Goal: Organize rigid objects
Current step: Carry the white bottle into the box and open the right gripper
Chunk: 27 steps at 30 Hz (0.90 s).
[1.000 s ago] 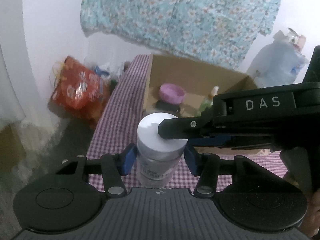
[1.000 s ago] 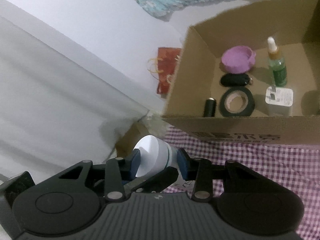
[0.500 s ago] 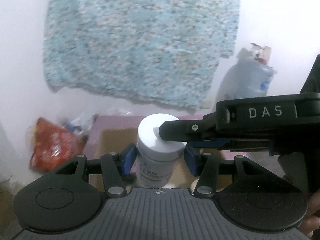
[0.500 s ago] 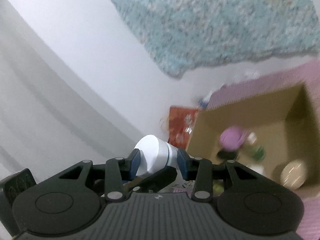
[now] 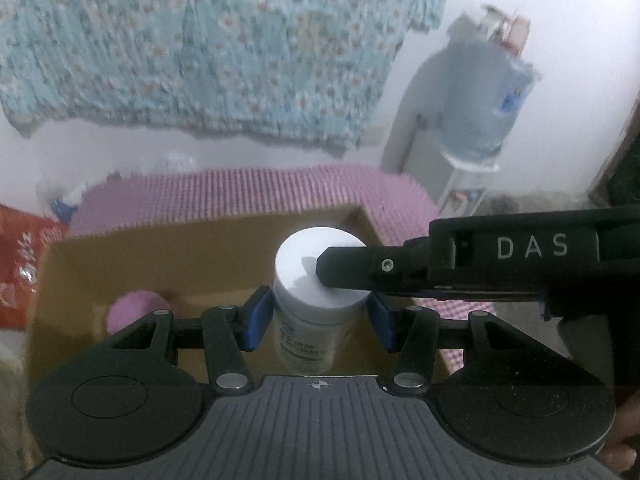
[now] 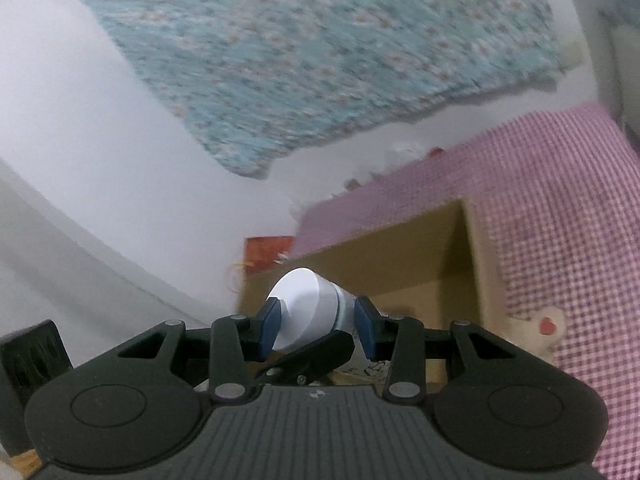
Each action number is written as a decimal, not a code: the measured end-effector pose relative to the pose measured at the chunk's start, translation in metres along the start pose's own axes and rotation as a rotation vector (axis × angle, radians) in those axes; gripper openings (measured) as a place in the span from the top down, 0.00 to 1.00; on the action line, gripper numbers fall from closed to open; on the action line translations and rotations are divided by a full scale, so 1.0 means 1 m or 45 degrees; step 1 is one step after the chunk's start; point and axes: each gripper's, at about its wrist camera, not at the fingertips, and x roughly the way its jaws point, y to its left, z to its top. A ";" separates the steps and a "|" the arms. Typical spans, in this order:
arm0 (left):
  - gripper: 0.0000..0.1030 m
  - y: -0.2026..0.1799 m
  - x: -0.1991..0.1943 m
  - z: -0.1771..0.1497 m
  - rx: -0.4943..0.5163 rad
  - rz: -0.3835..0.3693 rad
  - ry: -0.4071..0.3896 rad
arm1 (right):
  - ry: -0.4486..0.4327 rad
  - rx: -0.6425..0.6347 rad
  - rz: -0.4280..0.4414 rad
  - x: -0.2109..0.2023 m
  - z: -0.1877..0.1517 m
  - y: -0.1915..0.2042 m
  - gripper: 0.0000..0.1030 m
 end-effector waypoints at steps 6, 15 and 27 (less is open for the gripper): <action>0.50 0.001 0.029 -0.006 -0.005 0.016 0.077 | 0.058 0.009 -0.053 0.023 -0.002 -0.024 0.58; 0.48 0.000 0.045 -0.006 -0.008 0.022 0.125 | 0.081 -0.077 -0.127 0.031 -0.005 -0.023 0.58; 0.30 0.004 0.000 -0.006 -0.031 0.039 0.032 | -0.052 -0.045 -0.081 -0.006 -0.009 -0.009 0.56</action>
